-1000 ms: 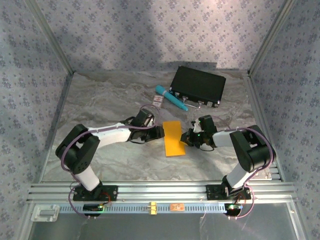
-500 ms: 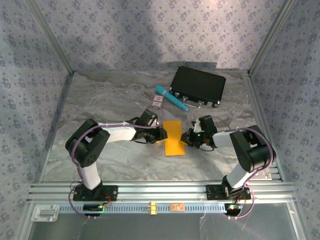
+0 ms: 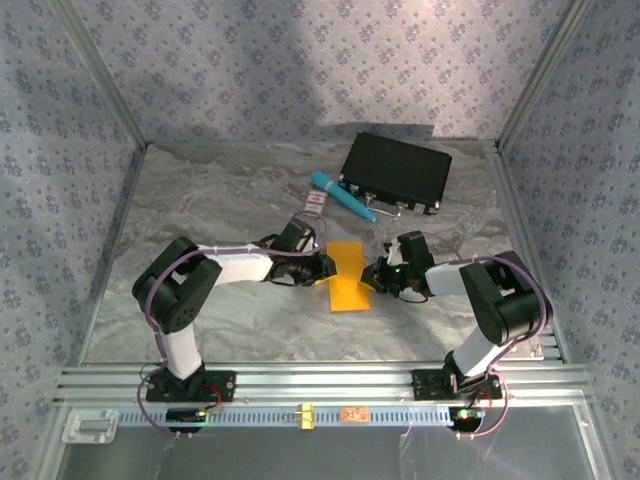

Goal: Fold a paper plane with a square sheet of paper (pick it up from the middle)
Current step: Third fold the triangle at the center of the table.

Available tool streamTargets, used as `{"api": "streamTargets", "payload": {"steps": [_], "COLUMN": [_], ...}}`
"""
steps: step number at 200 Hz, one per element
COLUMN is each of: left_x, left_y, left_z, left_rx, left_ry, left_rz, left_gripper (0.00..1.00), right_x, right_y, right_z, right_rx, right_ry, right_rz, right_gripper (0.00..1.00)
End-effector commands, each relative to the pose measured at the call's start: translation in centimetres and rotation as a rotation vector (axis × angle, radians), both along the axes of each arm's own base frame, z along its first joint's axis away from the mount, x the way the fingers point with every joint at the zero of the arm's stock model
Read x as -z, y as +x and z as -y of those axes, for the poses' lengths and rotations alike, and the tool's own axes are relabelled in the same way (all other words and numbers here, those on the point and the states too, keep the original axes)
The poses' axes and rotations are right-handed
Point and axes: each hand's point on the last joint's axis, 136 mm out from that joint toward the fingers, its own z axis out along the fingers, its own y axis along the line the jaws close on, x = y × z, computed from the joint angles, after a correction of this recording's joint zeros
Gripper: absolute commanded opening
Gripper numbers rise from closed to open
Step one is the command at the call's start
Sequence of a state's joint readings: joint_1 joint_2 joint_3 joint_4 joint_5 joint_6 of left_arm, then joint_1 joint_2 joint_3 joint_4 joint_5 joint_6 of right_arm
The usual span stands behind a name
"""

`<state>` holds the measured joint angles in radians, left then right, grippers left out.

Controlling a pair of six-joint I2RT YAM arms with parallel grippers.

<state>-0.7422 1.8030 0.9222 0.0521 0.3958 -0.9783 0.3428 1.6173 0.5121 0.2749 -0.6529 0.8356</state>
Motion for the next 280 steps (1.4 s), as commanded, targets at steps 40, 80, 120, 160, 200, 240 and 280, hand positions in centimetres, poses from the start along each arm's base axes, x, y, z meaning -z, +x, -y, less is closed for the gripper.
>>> {"api": "streamTargets", "payload": {"steps": [40, 80, 120, 160, 200, 240, 280], "left_x": [0.9, 0.9, 0.9, 0.7, 0.9, 0.7, 0.3], "left_y": [-0.5, -0.4, -0.5, -0.5, -0.4, -0.4, -0.2], "left_z": [0.3, 0.0, 0.4, 0.7, 0.5, 0.5, 0.1], "left_rx": [0.013, -0.006, 0.008, 0.01, 0.0, -0.003, -0.021], "left_ry": [0.007, 0.011, -0.016, -0.033, -0.029, -0.029, -0.024], "left_rz": [-0.026, -0.023, -0.033, -0.032, -0.033, -0.029, -0.019], "left_gripper": [0.34, 0.31, 0.31, 0.28, 0.28, 0.24, 0.14], "right_x": [2.9, 2.9, 2.9, 2.9, 3.0, 2.8, 2.0], "right_y": [-2.1, -2.1, -2.1, -2.1, -2.2, -2.0, -1.7], "right_z": [1.5, 1.5, 1.7, 1.6, 1.6, 1.6, 1.4], "right_rx": [0.039, 0.039, 0.042, 0.043, 0.043, 0.043, 0.038], "right_ry": [-0.091, -0.092, -0.096, -0.097, -0.097, -0.093, -0.075], "right_rz": [-0.108, -0.108, -0.108, -0.106, -0.108, -0.101, -0.063], "right_gripper": [0.07, 0.07, 0.07, 0.07, 0.07, 0.07, 0.12]}}
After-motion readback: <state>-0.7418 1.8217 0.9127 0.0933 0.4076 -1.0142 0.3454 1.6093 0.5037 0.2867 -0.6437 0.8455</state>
